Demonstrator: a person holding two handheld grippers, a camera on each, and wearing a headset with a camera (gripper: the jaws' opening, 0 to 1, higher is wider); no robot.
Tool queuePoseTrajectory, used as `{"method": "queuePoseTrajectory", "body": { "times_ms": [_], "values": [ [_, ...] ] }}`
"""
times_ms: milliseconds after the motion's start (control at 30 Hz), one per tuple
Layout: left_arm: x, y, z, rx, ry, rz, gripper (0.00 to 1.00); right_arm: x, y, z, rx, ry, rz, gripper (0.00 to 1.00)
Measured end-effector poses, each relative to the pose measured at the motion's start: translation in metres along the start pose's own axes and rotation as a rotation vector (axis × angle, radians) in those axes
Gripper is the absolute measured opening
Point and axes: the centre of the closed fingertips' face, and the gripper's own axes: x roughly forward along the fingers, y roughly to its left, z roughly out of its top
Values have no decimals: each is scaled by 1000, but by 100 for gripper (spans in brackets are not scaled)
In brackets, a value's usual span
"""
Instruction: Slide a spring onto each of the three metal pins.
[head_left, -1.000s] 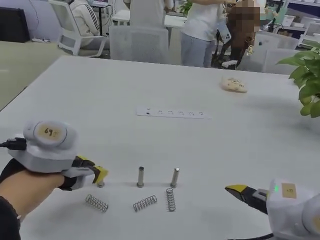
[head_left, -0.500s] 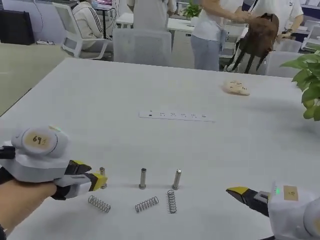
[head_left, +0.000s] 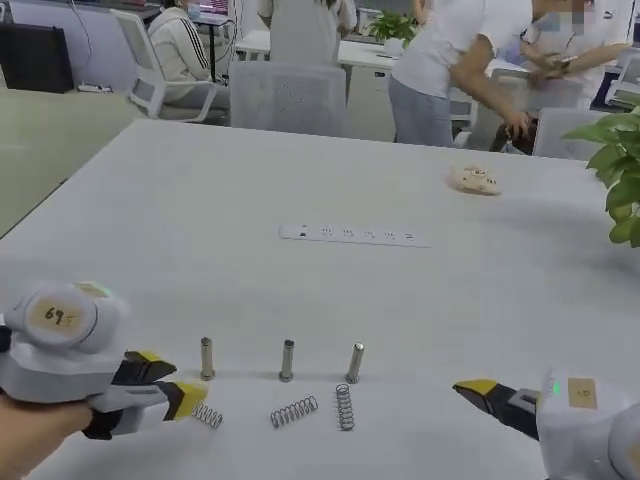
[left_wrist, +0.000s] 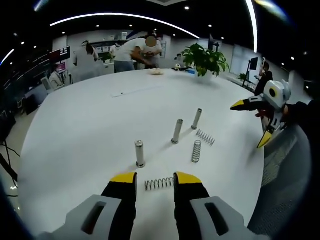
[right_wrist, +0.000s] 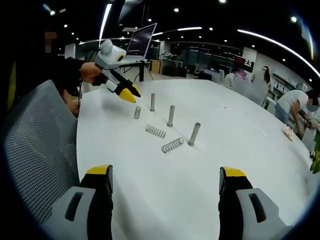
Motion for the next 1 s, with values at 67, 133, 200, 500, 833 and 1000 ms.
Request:
{"method": "queuePoseTrajectory", "body": {
  "times_ms": [67, 133, 200, 500, 833, 1000],
  "values": [
    [1, -1, -4, 6, 8, -19, 23, 0, 0, 0, 1, 2, 1, 87],
    [3, -4, -6, 16, 17, -46, 24, 1, 1, -1, 0, 5, 3, 87],
    [3, -6, -9, 29, 25, -67, 24, 1, 1, -1, 0, 6, 3, 87],
    [10, -9, -13, 78, 40, -122, 32, 1, 0, -3, 6, 14, -1, 87],
    [23, -20, -13, 141, 74, -184, 37, -1, -3, -3, 15, 14, -11, 86],
    [29, -23, -15, 168, 99, -202, 37, -1, -4, -4, 19, 13, -12, 86]
  ]
}}
